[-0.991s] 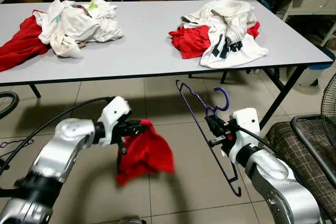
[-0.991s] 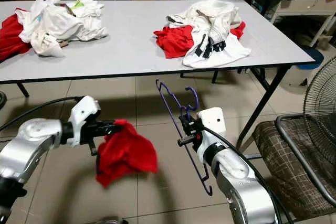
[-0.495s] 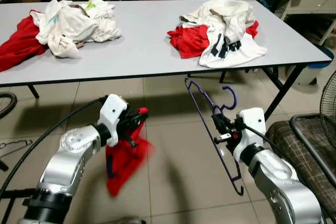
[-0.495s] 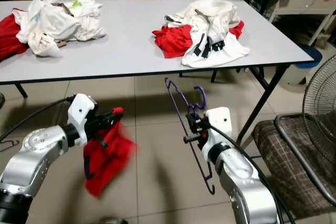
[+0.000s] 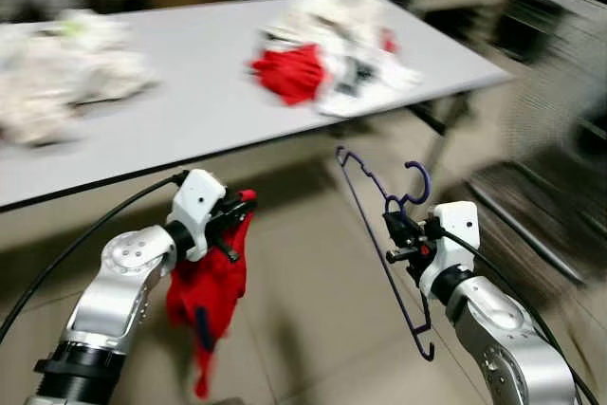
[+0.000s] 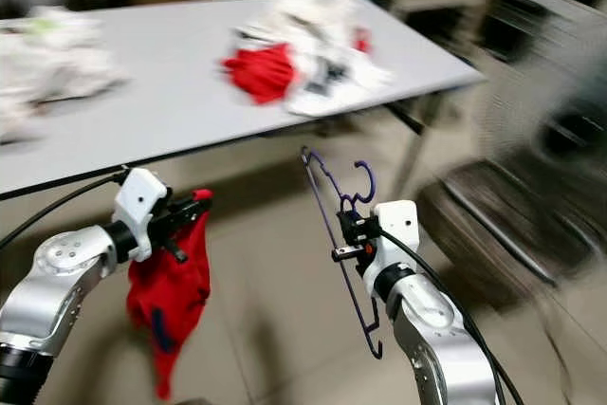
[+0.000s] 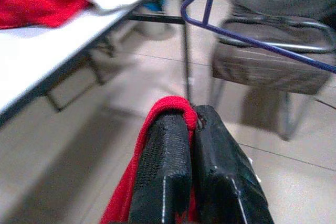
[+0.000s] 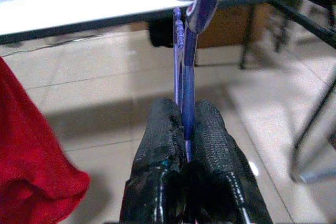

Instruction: Hang hanger

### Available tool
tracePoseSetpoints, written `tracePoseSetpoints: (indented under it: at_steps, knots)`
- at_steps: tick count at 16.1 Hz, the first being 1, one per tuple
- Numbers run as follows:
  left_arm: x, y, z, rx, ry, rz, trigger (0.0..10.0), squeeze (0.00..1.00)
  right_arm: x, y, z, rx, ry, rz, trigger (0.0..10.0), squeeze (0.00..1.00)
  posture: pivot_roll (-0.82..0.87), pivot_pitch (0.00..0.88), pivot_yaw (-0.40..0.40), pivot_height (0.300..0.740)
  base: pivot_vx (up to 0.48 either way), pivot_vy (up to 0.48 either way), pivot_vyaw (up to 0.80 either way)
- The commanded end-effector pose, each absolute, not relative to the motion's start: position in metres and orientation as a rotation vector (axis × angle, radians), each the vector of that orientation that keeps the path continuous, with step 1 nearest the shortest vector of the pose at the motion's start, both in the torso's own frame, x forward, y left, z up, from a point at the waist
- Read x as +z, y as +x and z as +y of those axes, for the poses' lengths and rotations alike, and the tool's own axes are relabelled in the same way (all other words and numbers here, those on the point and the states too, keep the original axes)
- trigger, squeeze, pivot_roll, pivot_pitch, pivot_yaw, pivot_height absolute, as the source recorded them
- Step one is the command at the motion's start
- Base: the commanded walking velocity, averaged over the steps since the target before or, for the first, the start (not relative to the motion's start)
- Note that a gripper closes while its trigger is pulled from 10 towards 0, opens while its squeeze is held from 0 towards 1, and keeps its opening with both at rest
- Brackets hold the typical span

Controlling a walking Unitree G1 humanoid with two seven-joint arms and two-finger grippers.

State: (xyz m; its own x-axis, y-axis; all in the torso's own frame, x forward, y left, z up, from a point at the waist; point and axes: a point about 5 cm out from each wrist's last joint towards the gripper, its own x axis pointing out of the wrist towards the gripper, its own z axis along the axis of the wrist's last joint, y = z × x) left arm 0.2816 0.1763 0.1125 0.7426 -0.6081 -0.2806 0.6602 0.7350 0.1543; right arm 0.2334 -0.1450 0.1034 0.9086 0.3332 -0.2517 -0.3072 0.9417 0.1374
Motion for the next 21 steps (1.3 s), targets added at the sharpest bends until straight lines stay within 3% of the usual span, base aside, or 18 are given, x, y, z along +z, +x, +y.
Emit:
tracePoseSetpoints:
  at_steps: [1,5,6,7,10,11,16,21]
  knots:
    - [0.115,0.281,0.170,-0.733,0.279,0.197,10.0,0.00,0.105,0.234,-0.150,0.315,0.087,0.267,10.0,0.00,0.03,0.000,-0.018,0.740,0.000,-0.480,-0.76]
    - [0.112,0.282,0.176,-0.789,0.307,0.242,10.0,0.00,0.108,0.234,-0.151,0.338,0.083,0.244,10.0,0.00,0.03,0.000,-0.019,0.740,0.000,-0.120,-0.19]
    - [0.111,0.281,0.178,-0.816,0.330,0.245,8.6,0.00,0.108,0.234,-0.152,0.340,0.078,0.244,10.0,0.00,0.03,0.000,-0.020,0.740,0.000,0.000,0.00]
    - [0.107,0.278,0.182,-0.899,0.365,0.297,0.0,0.00,0.110,0.234,-0.155,0.352,0.063,0.241,10.0,0.00,0.02,0.000,-0.024,0.740,0.000,0.000,0.00]
    - [0.096,0.269,0.191,-1.131,0.514,0.462,0.0,0.00,0.115,0.236,-0.164,0.430,0.007,0.224,10.0,0.00,0.02,0.000,-0.042,0.740,0.000,0.000,0.00]
    - [0.103,0.280,0.193,-1.241,0.616,0.522,0.0,0.00,0.118,0.235,-0.172,0.560,-0.065,0.236,10.0,0.00,0.02,0.000,-0.048,0.740,0.000,0.000,0.00]
    - [0.123,0.298,0.179,-1.506,0.823,0.500,0.0,0.00,0.120,0.222,-0.184,0.987,-0.268,0.319,10.0,0.00,0.01,0.000,-0.030,0.740,0.000,0.000,0.00]
    - [0.136,0.306,0.183,-1.645,0.975,0.472,0.0,0.00,0.130,0.210,-0.194,1.218,-0.272,0.366,10.0,0.00,0.02,0.000,-0.026,0.740,0.000,0.000,0.00]
